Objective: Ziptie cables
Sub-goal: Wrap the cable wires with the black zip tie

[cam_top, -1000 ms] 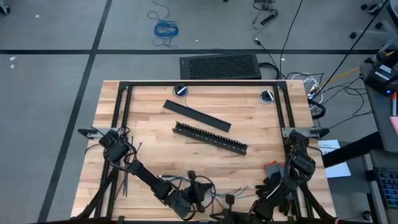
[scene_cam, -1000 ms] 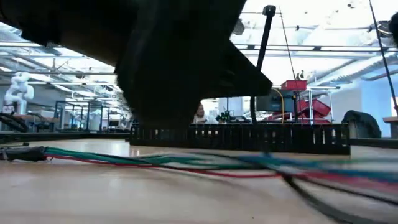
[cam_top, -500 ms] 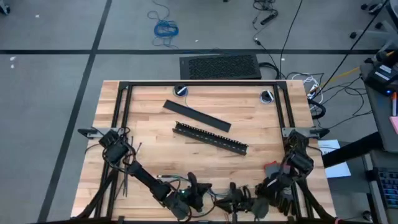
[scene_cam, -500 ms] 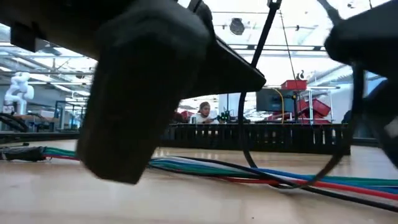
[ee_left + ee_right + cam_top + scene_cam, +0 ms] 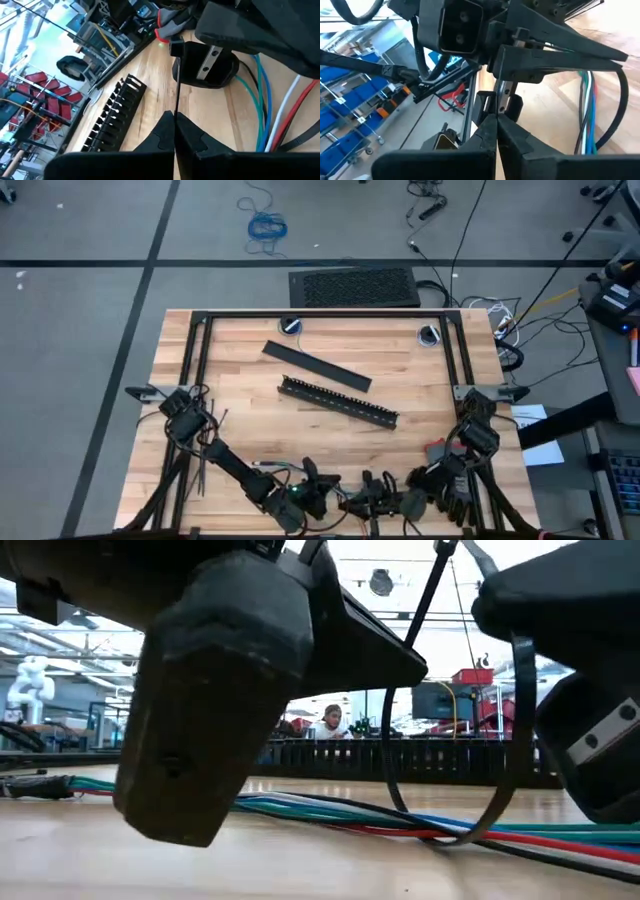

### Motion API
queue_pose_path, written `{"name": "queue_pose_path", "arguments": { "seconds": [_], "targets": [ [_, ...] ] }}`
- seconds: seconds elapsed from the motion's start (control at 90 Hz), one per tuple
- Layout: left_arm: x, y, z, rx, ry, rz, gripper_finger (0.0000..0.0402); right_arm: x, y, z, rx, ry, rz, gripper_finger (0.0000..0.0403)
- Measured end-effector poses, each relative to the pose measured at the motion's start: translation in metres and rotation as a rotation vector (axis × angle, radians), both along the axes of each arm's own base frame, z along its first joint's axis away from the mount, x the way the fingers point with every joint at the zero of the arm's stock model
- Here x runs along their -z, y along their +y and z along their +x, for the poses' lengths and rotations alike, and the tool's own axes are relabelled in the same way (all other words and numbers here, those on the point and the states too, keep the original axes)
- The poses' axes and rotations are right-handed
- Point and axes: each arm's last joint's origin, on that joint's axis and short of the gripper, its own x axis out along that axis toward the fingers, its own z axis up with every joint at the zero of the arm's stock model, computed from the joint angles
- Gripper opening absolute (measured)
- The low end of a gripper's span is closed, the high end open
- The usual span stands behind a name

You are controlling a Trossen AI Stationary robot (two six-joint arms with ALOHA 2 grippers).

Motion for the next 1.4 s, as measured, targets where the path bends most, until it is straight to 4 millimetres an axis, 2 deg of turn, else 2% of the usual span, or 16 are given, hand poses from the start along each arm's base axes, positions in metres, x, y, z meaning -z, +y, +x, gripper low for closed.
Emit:
{"name": "queue_pose_path", "arguments": {
  "seconds": [0.933, 1.4],
  "targets": [
    [0.0025, -0.0022, -0.0033, 0.004, 0.026, 0.024, 0.0000, 0.0033, -0.0013, 0.0004, 0.037, 0.027, -0.015, 0.0000],
    [0.0031, -0.0084, -0.0089, 0.040, 0.072, 0.146, 0.0000, 0.0015, -0.0041, 0.0030, 0.044, 0.008, -0.012, 0.0000]
  ]
}}
